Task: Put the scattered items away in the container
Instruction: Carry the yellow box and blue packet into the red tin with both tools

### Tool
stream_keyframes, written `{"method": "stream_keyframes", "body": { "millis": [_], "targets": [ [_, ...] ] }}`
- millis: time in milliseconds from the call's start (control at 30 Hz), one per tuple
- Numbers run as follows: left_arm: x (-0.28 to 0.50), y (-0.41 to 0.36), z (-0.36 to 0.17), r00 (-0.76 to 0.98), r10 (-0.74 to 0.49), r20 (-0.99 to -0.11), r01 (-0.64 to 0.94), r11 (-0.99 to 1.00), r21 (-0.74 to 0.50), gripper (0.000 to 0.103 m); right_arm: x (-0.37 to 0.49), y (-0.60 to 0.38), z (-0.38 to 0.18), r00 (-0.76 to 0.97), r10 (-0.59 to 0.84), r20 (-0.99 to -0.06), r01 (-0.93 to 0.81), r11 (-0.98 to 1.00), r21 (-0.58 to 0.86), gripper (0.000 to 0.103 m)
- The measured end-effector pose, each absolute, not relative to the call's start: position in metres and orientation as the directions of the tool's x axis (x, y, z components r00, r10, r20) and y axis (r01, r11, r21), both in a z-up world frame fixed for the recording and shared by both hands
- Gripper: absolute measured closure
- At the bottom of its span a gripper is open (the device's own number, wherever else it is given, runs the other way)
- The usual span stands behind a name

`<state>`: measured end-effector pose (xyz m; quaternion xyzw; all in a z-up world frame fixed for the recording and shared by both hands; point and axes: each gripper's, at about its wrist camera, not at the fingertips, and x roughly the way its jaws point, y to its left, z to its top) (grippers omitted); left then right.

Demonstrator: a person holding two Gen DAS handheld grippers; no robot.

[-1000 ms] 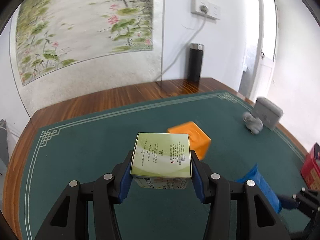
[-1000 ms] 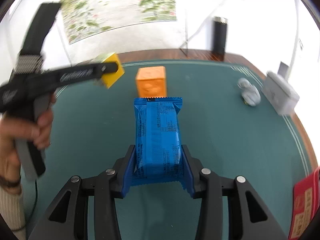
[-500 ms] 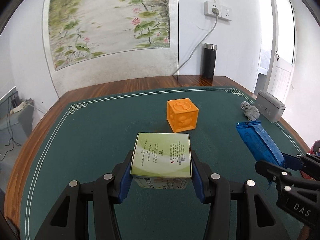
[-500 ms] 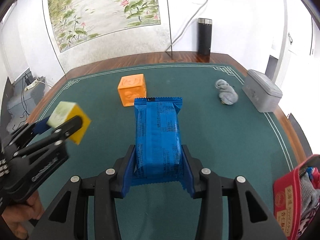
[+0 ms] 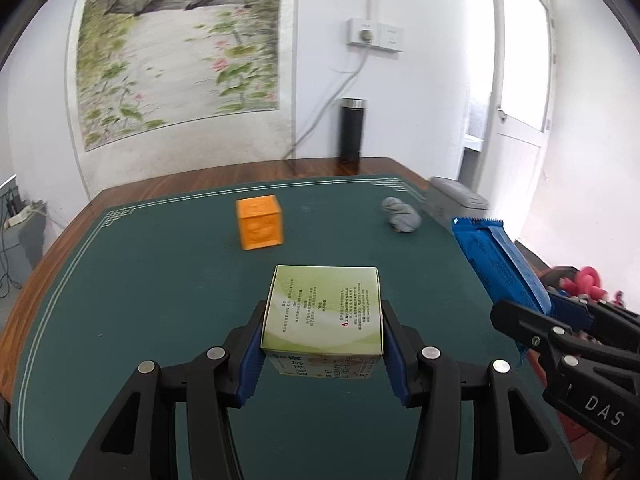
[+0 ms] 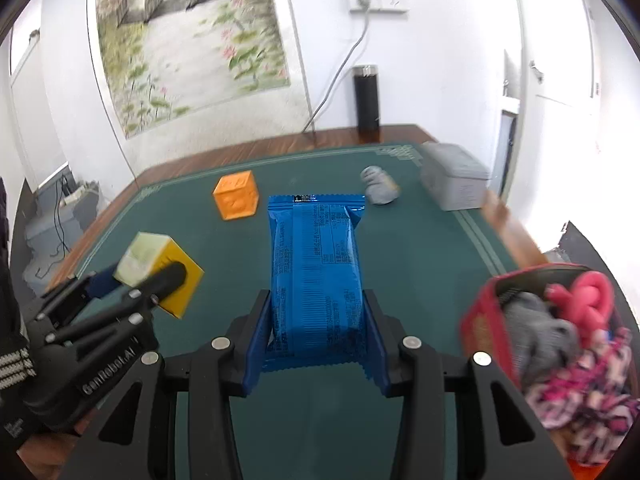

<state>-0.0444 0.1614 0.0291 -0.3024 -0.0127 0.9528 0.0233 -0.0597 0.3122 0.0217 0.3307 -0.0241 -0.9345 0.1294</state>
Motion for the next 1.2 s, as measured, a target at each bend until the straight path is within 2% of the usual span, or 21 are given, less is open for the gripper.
{"method": "stream_keyframes", "body": {
  "millis": [233,500,767,933,1200],
  "targets": [
    [-0.029,0.23,0.035,-0.791,0.185,-0.584,-0.181,-0.981,-0.066,0.05,-0.021,0.385,0.053,-0.805,-0.181,-0.564,0.149,-0.983,0.103,0.056],
    [-0.015,0.301,0.035,-0.724,0.317,-0.612,-0.316,-0.942,-0.114,0.05,-0.001,0.468,0.06,-0.802,-0.072,-0.593,0.025,-0.996,0.088,0.056],
    [0.0,0.36,0.033,-0.642,0.444,-0.625,-0.431,-0.883,-0.185,0.05,0.011,0.508,0.047,-0.76,-0.019,-0.65,-0.002,-1.0,0.031,0.056],
    [-0.001,0.377,0.024,-0.608,0.457,-0.649,-0.445,-0.873,-0.198,0.05,0.009,0.526,0.035,-0.732,-0.012,-0.682,-0.008,-1.0,0.026,0.056],
    [-0.009,0.386,0.011,-0.578,0.466,-0.67,-0.457,-0.865,-0.207,0.05,-0.003,0.549,0.016,-0.684,-0.103,-0.722,0.027,-0.993,0.116,0.057]
  ]
}}
